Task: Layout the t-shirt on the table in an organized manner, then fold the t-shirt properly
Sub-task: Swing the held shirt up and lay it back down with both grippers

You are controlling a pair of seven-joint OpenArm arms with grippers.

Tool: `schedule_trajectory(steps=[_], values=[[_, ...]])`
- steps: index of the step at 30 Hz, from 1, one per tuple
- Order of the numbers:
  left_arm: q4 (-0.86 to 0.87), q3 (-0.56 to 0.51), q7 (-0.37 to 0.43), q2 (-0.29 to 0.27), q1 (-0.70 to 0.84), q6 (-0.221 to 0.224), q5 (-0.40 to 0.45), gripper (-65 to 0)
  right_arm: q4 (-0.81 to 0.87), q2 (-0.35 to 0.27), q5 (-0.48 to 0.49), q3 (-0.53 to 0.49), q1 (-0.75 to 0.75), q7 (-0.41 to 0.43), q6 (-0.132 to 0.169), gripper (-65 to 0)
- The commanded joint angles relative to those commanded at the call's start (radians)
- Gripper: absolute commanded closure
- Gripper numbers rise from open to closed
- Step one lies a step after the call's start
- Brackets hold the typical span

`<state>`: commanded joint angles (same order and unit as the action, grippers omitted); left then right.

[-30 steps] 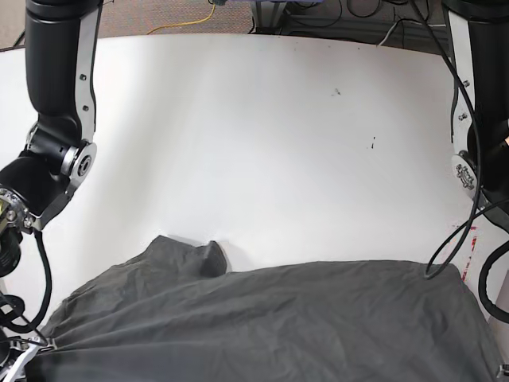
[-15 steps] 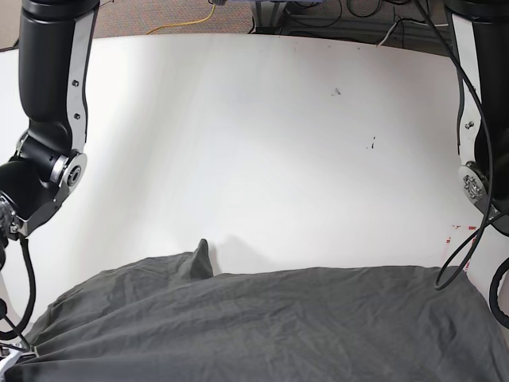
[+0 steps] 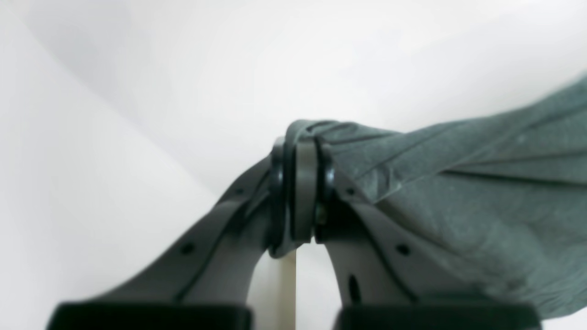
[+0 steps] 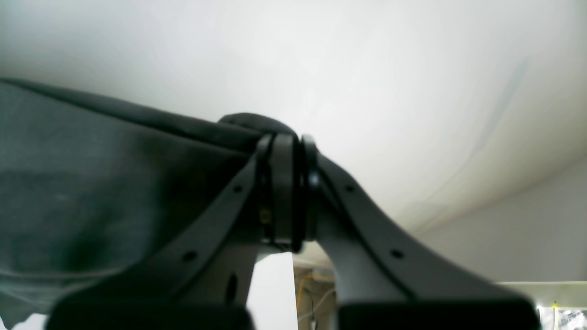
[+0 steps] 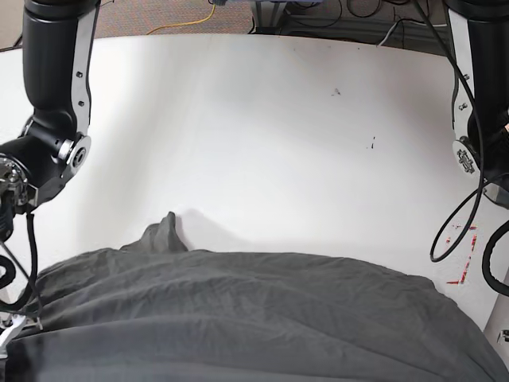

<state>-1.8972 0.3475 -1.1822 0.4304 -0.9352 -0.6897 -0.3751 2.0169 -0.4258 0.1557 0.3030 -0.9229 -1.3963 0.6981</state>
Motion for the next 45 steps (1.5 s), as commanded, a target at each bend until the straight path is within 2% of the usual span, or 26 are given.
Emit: schedule_trajectory(steps=[5,10,15,19,23,32,45], values=[[-0.02,0.049,-0.002,0.031,0.08,0.0,-0.064,-0.7,0.014,-0.005,0.044,0.008,0.06,0.0,0.0,0.0],[-0.043,0.095,-0.003,0.071,0.144,0.0,-0.112,-0.6,0.017,-0.009,0.098,0.08,0.104,0.0,0.0,0.0],[-0.044,0.137,-0.003,0.107,0.19,0.0,-0.161,-0.6,0.017,-0.055,0.157,0.097,0.124,0.0,0.0,0.0],[-0.044,0.189,-0.006,0.132,0.21,0.0,-0.233,-0.6,0.017,-0.087,0.232,0.123,0.13,0.0,0.0,0.0],[-0.044,0.219,-0.052,0.166,0.213,0.0,-0.293,-0.6,0.017,-0.121,0.265,0.14,0.133,0.0,0.0,0.0],[-0.052,0.256,-0.1,0.17,0.255,0.0,-0.388,-0.6,0.017,-0.173,0.368,0.144,0.169,0.0,0.0,0.0],[-0.077,0.258,-0.095,0.158,0.393,0.0,-0.399,-0.6,0.015,-0.173,0.391,0.146,0.267,0.0,0.0,0.0]])
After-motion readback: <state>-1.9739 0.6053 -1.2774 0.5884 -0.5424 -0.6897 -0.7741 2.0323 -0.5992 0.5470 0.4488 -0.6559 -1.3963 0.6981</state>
